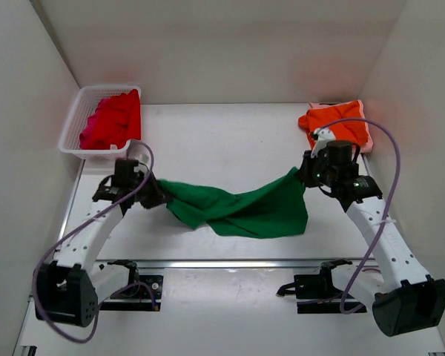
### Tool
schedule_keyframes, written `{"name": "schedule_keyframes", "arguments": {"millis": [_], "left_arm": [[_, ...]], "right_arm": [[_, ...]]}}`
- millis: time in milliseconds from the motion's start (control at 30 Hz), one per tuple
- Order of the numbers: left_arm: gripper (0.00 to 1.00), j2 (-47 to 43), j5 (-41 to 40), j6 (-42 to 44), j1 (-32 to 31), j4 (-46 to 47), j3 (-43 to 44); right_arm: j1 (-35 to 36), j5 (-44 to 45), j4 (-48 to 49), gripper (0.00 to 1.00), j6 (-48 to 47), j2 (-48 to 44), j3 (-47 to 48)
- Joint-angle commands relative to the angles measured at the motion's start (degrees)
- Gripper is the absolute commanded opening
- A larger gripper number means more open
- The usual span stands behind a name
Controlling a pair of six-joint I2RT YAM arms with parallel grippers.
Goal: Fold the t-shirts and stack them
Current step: Flatten out the tshirt
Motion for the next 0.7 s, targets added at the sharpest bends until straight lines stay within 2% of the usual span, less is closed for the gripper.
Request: {"name": "schedule_keyframes", "arguments": {"millis": [0,67,200,267,333,367,433,567,667], "left_arm": [[0.0,3.5,1.1,3.7,-0.8,3.3,-10.1],[0.23,7.4,0.9,6.2,-0.3,2.8,-11.4],[0.31,10.1,-0.6,9.5,-0.5,0.8,-8.8],[0.31,9.0,-0.5,8.8,-0.4,1.2,-8.3],[0.24,7.0,0.0,7.9,-0.4,1.3,-8.1],[0.18,6.6,0.0,7.4,-0.9,0.9,-7.9],[0.0,5.9,0.3,7.1,-1.0,0.1,-7.1],[0.0,3.9,4.8,6.2,-0.3,-1.6,-5.8],[0.0,0.1,5.9,3.8,0.2,1.1,-0.8]], "right_arm": [[1.0,-1.2,2.3,0.0,0.5,1.8,-5.7],[1.5,-1.6,2.7,0.0,0.8,2.8,-8.7],[1.1,-1.9,4.8,0.0,1.1,3.0,-12.4],[0.4,-2.7,5.3,0.0,1.2,2.9,-13.1],[0.5,-2.6,5.5,0.0,1.1,3.1,-13.2],[0.2,-2.5,5.2,0.0,1.5,3.1,-13.0],[-0.1,-2.6,5.3,0.01,1.1,3.5,-12.9],[0.0,-2.2,5.9,0.0,1.0,3.8,-12.8],[-0.5,-2.0,6.1,0.0,0.3,3.5,-11.0]]}}
